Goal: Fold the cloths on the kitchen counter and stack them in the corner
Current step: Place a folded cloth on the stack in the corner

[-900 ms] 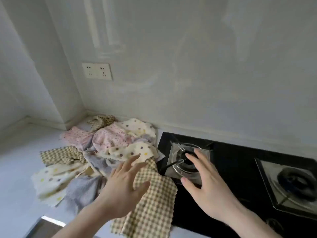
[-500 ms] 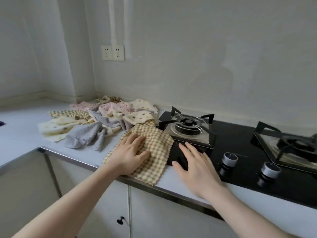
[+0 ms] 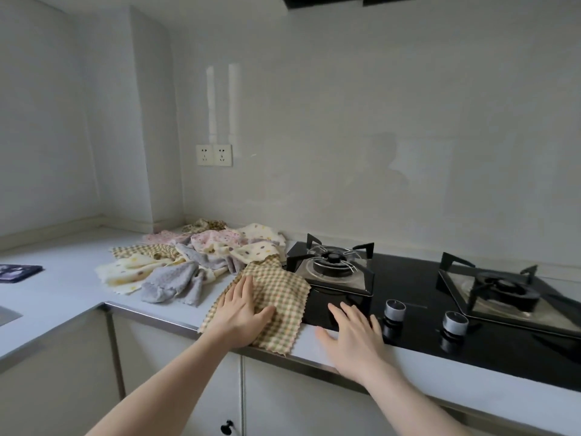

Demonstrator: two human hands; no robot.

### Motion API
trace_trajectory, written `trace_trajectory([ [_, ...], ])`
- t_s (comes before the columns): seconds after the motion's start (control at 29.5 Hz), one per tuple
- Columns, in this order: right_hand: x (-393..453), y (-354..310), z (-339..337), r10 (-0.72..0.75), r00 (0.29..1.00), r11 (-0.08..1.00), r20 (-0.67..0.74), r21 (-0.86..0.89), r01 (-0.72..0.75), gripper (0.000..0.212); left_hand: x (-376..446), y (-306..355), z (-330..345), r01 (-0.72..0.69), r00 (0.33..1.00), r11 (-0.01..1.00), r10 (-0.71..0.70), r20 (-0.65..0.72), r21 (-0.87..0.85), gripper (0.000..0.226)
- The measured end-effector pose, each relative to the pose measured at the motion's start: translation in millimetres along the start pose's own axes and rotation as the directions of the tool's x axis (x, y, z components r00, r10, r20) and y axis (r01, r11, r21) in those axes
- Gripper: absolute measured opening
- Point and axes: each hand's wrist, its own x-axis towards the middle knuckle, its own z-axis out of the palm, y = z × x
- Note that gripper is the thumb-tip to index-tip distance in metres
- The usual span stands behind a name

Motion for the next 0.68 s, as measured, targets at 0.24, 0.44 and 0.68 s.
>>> trace_trajectory([
  [0.24, -4.0, -6.5, -7.8, -0.249, 0.966, 0.968, -0.074, 0.023, 0.251, 0.087, 6.1, 1.9, -4.4, -0.003, 1.000, 0.999, 0.002, -0.024, -0.036, 0.097],
  [0.44, -12.7, -25.5, 2.8, -0.372, 0.928, 0.928, -0.028, -0.013, 0.372, 0.104, 11.4, -1.1, 9.9, -0.007, 1.000, 0.998, 0.007, -0.013, -0.067, 0.092],
  [0.68, -8.5, -45.8, 19.7, -0.460, 0.888, 0.888, -0.014, -0.021, 0.460, 0.064, 2.9, -9.7, 3.1, -0.073, 0.983, 0.965, 0.027, -0.182, -0.252, 0.070],
])
